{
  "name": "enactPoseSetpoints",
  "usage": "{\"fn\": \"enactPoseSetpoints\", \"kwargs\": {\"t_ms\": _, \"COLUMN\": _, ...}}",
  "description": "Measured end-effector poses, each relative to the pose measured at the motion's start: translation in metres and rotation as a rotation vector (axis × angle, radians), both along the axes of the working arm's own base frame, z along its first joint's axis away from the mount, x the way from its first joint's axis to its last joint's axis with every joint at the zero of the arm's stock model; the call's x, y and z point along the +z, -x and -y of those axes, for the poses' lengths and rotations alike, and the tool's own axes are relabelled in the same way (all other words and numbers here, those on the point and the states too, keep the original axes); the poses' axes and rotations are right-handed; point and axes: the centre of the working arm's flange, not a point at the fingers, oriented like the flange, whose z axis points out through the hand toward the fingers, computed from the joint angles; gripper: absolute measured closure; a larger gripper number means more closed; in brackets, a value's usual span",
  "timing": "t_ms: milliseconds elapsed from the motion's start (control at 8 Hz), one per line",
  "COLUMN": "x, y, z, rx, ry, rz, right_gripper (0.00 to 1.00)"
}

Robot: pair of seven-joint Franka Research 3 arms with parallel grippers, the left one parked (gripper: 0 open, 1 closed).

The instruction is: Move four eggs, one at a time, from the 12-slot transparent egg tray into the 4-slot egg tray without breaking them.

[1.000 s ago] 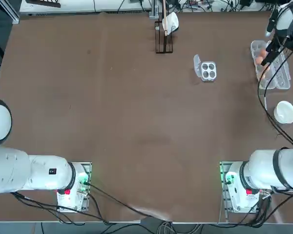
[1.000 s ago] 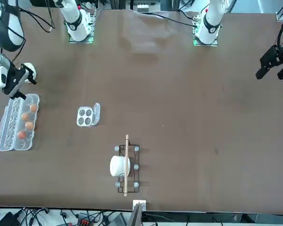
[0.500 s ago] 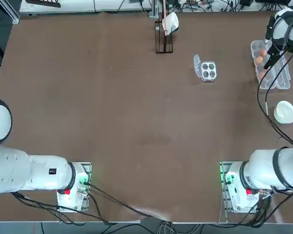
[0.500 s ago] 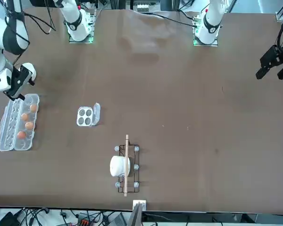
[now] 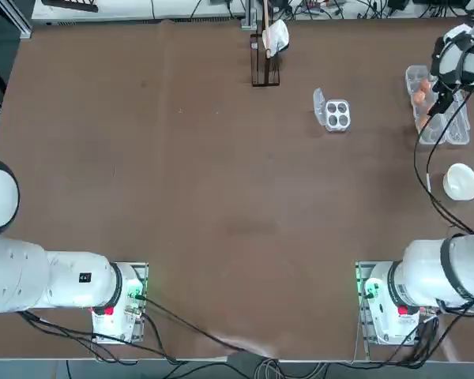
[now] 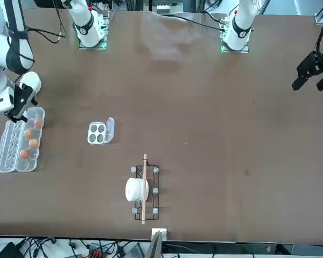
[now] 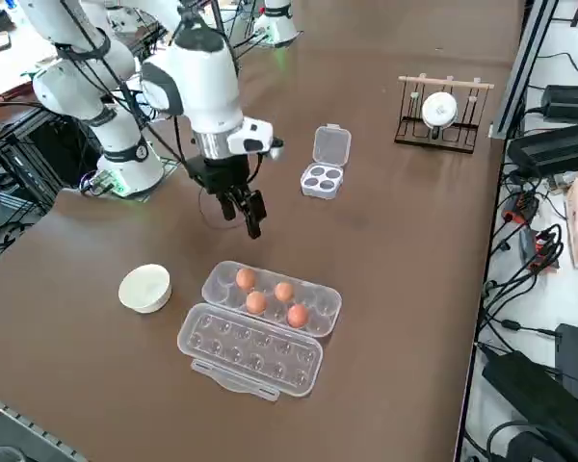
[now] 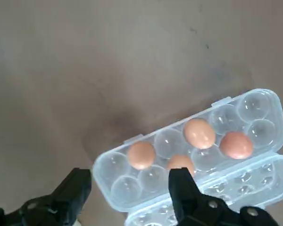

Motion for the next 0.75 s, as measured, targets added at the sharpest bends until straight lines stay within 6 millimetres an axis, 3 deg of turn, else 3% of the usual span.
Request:
{"fn": "enactPoseSetpoints", "kwargs": {"t_ms": 375, "x": -0.025, "y": -0.010, "z": 0.021, "rx": 0.060, "ry": 0.004, "rz": -0.015, "right_gripper": 0.03}}
{"fn": "enactPoseSetpoints", "kwargs": {"t_ms": 750, "x": -0.047, "y": -0.019, "z": 0.029, "rx": 0.083, "ry": -0.002, "rz": -0.046, "right_gripper": 0.04}}
